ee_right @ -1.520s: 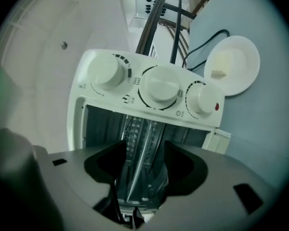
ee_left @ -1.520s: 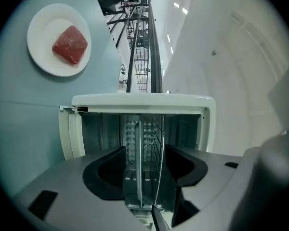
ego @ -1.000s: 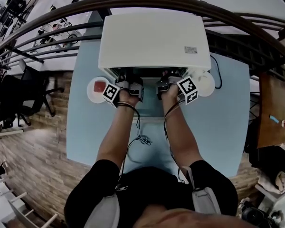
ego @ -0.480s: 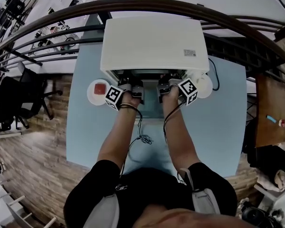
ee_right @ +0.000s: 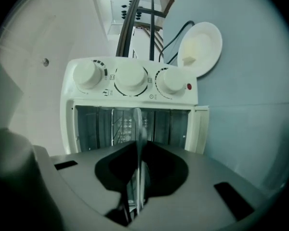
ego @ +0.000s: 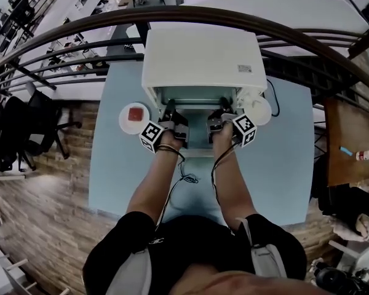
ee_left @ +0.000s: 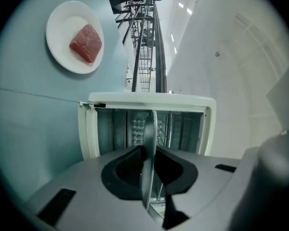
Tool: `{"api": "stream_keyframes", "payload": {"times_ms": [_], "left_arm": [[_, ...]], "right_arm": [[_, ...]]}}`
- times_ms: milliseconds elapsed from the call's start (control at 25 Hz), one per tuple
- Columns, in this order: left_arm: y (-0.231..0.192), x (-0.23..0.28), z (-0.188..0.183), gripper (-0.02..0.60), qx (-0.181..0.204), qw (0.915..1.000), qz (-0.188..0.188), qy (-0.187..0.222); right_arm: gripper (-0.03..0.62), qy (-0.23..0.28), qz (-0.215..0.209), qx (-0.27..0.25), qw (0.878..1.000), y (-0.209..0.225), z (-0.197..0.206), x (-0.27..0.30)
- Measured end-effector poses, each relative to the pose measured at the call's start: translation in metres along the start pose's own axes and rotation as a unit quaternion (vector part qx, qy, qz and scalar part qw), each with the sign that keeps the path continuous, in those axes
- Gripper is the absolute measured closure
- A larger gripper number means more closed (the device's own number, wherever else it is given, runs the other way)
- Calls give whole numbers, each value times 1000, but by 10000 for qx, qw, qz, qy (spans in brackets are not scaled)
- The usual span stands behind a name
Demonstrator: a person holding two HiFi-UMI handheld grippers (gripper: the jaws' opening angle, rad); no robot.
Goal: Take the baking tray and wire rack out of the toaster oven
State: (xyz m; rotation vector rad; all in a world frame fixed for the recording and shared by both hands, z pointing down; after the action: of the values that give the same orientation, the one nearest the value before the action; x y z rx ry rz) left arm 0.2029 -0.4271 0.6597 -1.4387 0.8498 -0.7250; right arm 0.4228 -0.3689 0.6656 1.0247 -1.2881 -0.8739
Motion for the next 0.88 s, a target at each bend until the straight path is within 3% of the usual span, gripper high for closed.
{"api": "stream_keyframes", "payload": {"times_ms": [240, 880], "left_arm": [[-3, -45, 10, 522, -19, 9996, -220, -199], [15, -144, 30, 520, -24, 9959, -374, -821]], "right_arm": [[560, 116, 228, -4, 9997, 21, 11, -44], [559, 185, 476, 145, 9986, 48, 41, -149]]}}
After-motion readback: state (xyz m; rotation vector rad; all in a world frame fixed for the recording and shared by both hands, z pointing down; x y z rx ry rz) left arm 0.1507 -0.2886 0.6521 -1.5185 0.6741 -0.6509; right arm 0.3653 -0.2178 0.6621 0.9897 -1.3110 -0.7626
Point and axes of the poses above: the fingertips, and each gripper's own axes: x forward along the fingers, y to its right, z out of its underside, the point moved 1 cm from there along -x, backward along the fingers, and after that the axes turned 6 degrees about z, right-handed, at the moved point
